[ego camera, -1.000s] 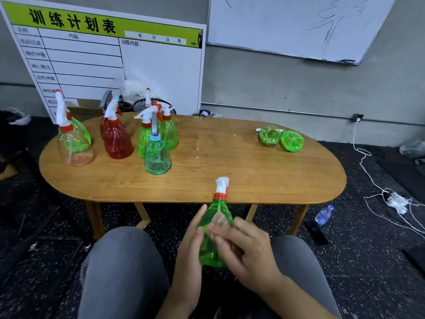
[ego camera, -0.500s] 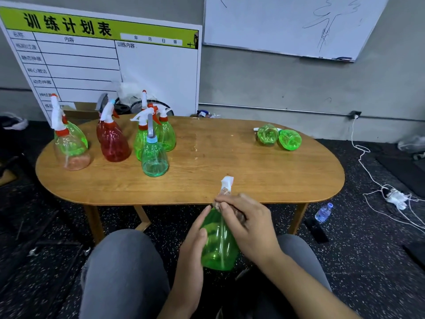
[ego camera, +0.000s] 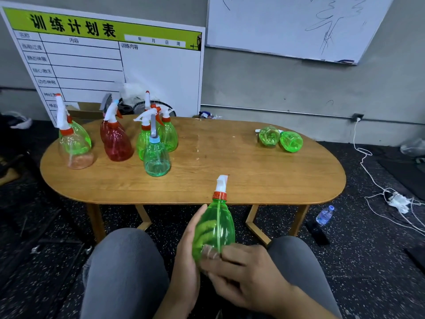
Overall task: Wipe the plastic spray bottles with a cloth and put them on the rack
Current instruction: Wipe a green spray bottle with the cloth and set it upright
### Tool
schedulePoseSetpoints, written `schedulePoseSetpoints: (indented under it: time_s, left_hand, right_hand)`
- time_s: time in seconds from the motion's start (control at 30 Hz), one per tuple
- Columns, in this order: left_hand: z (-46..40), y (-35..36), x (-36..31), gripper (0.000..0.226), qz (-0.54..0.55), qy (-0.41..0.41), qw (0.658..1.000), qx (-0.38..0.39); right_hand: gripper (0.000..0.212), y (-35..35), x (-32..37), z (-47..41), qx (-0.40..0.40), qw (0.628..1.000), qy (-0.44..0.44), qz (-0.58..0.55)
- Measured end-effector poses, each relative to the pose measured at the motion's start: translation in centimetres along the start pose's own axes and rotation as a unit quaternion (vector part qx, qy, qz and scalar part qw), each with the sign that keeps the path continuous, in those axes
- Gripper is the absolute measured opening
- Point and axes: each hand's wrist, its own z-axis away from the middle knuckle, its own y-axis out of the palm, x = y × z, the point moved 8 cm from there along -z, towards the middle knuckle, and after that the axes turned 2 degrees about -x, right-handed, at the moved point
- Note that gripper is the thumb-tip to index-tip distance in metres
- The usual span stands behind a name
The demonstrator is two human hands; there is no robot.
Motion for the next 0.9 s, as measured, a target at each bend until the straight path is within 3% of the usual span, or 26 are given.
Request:
schedulePoseSetpoints:
  time_s: [0.17,0.23,0.33,0.6,0.7,0.8,0.9]
  left_hand:
    - [0.0,0.7,-0.3,0.06,-0.035,0.021,0.999,0.023]
    - [-0.1,0.8,-0.2,0.059,-0.05,0.023,0.998,0.029]
    - [-0.1,0.2,0.0,0.061,-0.043,0.018,0.999,0.013]
    - [0.1,-0.3,0.3,0.071,-0.002,-0.025,1.0,-0.004]
    - [0.0,-0.1,0.1,0.071,0.001,-0.021,1.0,-0.006]
    - [0.2,-0.1,-0.7,0.074,-0.015,-0.003,1.0,-0.013]
    - [0.3,0.2,-1.4,0.095,-0.081,0.022,0.996,0.003]
  right_hand:
    - [0.024,-2.4,-5.2,-2.2,-0.129,0.97,0.201,-0.046]
    - [0.025,-1.9,-7.0,-3.0,-0.122,0.958,0.256,-0.046]
    - [0.024,-0.4,-6.3,-3.6,-0.086,0.968,0.234,-0.022]
    - [0.017,1.1,0.0,-0.5,-0.012,1.0,0.017,0.016]
    - [0.016,1.3,1.1,0.6,0.017,0.999,-0.021,0.022]
    - [0.021,-0.3,-0.1,1.0,-0.037,0.997,0.047,-0.055]
    - [0.022,-2.1,-3.2,1.2,-0.131,0.969,0.179,-0.108]
